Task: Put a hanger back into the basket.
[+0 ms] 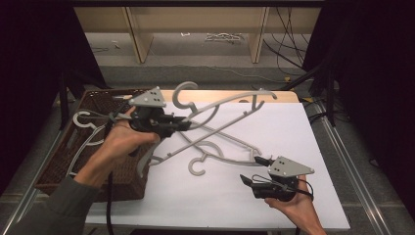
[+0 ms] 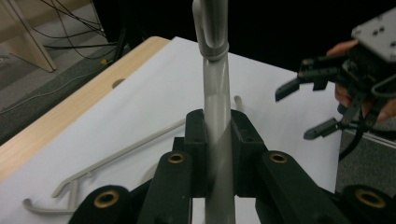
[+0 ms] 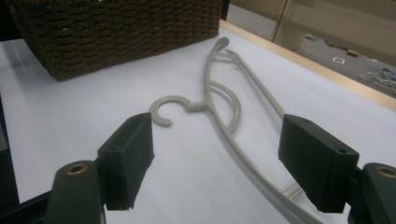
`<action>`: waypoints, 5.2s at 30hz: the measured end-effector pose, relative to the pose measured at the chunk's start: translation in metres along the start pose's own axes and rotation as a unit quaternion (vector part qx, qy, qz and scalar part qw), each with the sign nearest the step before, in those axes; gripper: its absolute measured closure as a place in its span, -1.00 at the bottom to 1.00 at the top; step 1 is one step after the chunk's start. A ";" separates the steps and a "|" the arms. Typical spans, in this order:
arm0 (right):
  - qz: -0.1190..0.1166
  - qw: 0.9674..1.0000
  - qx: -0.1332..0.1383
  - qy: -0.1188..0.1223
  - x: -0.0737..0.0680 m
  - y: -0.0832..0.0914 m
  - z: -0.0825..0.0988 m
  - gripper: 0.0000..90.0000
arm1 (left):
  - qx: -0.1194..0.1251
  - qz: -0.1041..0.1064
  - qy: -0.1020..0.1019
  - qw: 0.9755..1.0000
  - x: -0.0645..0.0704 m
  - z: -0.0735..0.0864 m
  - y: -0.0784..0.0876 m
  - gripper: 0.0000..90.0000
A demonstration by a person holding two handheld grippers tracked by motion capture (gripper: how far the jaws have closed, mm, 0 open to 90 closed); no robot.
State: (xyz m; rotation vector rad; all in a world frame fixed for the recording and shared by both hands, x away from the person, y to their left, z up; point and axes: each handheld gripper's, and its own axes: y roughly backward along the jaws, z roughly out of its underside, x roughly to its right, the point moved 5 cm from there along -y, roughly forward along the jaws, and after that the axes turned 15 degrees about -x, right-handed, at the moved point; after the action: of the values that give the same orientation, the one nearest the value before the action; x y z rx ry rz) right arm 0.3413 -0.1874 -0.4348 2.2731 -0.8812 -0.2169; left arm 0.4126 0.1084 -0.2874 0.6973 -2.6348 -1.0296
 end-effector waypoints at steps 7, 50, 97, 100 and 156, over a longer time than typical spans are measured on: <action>-0.005 1.000 -0.010 0.004 -0.001 -0.004 0.004 -0.45 | 0.004 -0.060 0.036 0.998 -0.040 0.012 0.040 0.77; -0.006 1.000 -0.012 -0.003 0.000 -0.010 0.008 -0.59 | -0.030 -0.185 0.152 0.970 -0.150 0.174 0.090 0.77; -0.017 1.000 -0.023 0.005 -0.002 -0.015 0.012 -0.57 | -0.144 -0.183 0.260 0.937 -0.183 0.250 0.045 0.58; -0.019 0.999 -0.027 0.005 -0.001 -0.015 0.013 -0.57 | -0.134 -0.201 0.277 0.930 -0.186 0.252 0.048 0.55; -0.010 0.999 0.020 -0.033 0.002 -0.015 0.010 -0.58 | 0.154 -0.113 0.088 0.978 0.046 0.157 -0.030 -0.65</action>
State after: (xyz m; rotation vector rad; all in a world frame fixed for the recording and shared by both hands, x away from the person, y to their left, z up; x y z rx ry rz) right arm 0.3473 -0.1866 -0.4521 2.3237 -0.9037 -0.2878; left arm 0.3248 0.1562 -0.4207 1.1222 -2.6247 -0.5780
